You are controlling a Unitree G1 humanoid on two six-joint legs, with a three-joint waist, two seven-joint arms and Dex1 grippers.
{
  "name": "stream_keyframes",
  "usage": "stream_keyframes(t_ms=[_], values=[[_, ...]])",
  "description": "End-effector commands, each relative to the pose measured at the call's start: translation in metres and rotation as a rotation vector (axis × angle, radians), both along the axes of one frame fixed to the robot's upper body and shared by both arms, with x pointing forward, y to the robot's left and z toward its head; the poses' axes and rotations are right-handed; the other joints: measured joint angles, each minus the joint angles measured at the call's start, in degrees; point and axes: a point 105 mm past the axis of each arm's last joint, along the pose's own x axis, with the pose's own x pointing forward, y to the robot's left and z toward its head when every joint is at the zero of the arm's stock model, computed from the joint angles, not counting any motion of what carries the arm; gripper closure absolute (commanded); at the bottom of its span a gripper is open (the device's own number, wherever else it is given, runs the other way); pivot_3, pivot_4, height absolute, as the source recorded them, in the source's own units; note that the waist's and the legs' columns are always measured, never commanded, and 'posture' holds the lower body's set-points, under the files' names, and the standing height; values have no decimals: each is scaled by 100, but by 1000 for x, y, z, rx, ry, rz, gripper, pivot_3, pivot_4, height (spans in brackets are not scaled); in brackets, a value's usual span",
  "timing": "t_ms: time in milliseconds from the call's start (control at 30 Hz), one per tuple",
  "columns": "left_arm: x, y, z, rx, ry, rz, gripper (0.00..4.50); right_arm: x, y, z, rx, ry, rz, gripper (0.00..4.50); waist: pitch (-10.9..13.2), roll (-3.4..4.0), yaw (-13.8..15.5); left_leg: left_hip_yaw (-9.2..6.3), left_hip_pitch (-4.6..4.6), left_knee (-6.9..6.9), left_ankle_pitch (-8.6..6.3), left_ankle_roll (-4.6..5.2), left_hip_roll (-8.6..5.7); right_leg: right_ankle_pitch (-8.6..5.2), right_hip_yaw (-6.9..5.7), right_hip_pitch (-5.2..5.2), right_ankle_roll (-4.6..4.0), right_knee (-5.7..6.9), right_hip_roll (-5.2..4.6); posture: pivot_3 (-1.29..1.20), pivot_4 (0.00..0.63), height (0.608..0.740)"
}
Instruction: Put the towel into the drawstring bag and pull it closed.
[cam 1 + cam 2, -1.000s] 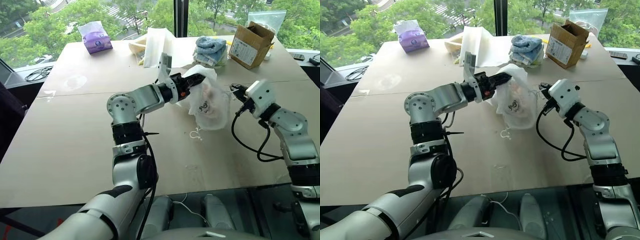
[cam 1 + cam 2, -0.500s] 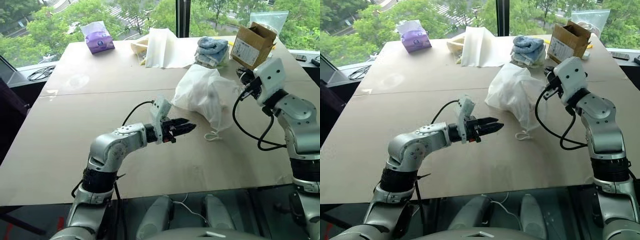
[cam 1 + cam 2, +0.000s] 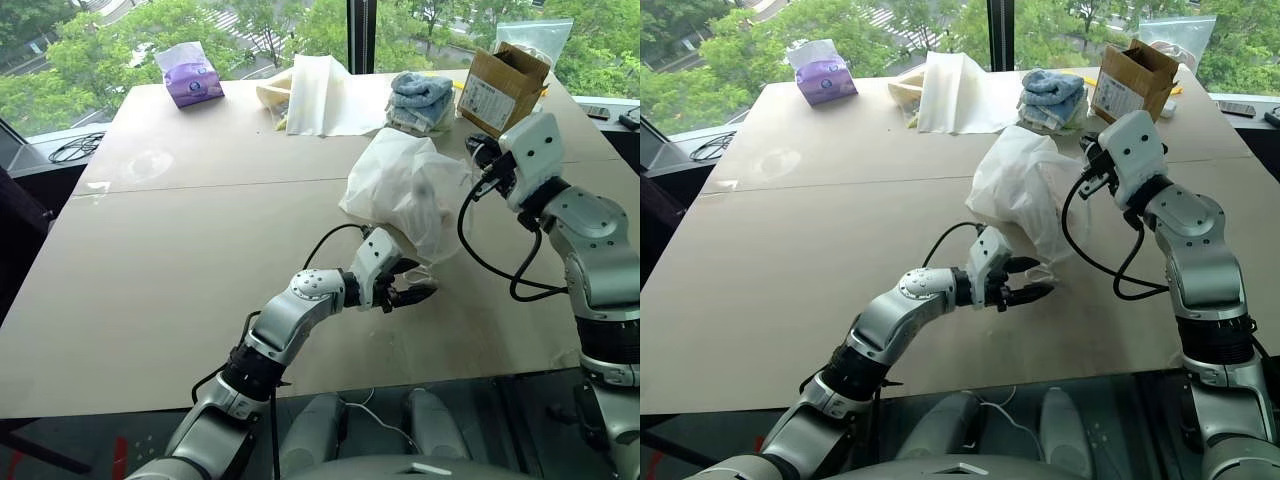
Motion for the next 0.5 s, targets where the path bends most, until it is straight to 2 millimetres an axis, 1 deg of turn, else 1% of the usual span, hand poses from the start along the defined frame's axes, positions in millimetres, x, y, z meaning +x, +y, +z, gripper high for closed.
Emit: stream_keyframes(t_ms=[33,100,200,333,400,500], values=[[2,-4,7,-4,-79,-13,12,-8,4,16,-3,-67,4,4500,0,0,8,0,0,0,0,0,0,0,0,0,0,-1,0,0,150,740],[2,-7,6,-9,-86,-15,12,-8,3,16,-2,-69,-1,4500,0,0,9,0,0,0,0,0,-1,0,-1,1,0,-1,-1,0,150,740],[6,-17,7,-29,-82,-8,12,-8,3,17,-3,-71,-10,4500,-1,1,14,-1,0,0,0,0,-1,0,-2,0,0,-1,0,0,150,740],[12,-30,1,-24,-78,-12,12,-9,1,17,0,-73,-19,4500,-1,1,12,-1,-1,2,0,0,-1,0,-3,2,0,0,0,0,150,740],[17,-34,-6,-24,-34,3,12,-10,1,16,1,-72,-23,4500,-1,1,9,-1,-1,2,0,0,-1,0,-3,2,0,0,0,0,150,740],[20,-35,-10,-34,-4,8,857,-10,1,16,0,-72,-30,4500,-1,2,-5,-1,0,1,0,0,-1,0,-2,1,1,0,1,0,150,740]])
